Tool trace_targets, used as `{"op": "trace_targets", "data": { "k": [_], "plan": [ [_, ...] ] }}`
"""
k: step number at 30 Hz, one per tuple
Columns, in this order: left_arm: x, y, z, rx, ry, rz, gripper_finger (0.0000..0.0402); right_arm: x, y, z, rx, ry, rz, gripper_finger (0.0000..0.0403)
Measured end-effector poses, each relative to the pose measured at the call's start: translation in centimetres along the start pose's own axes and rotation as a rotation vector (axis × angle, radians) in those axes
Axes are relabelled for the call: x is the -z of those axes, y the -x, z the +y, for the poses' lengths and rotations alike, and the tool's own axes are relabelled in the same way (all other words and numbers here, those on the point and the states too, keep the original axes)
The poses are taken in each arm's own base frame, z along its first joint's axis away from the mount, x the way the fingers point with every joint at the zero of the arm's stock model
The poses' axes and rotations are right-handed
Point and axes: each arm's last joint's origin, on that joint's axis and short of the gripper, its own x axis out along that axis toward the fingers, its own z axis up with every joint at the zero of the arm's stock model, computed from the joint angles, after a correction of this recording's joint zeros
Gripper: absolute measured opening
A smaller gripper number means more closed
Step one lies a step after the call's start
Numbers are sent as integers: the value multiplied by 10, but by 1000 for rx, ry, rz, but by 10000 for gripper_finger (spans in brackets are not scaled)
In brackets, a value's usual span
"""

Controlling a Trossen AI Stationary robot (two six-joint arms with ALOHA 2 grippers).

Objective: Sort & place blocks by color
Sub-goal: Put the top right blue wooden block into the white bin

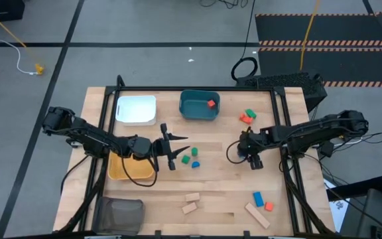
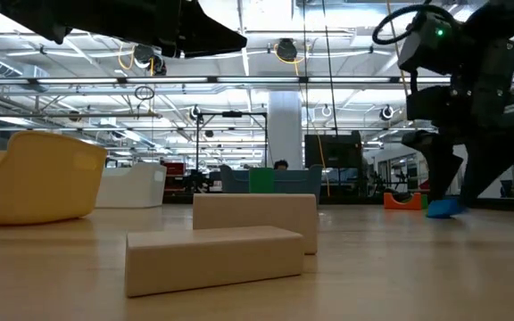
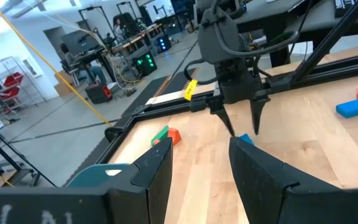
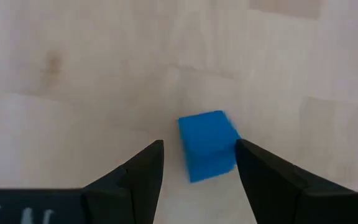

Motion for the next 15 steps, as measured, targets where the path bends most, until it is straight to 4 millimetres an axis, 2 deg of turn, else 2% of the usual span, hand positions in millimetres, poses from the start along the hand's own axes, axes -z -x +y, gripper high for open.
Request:
{"op": "trace_targets", "data": {
  "k": [4,15],
  "plan": [
    [0,0,0,0,-1,0,161,2,-3,-2,62,5,3,192],
    [0,0,0,0,-1,1,161,1,-3,-2,67,12,-8,192]
  ]
}}
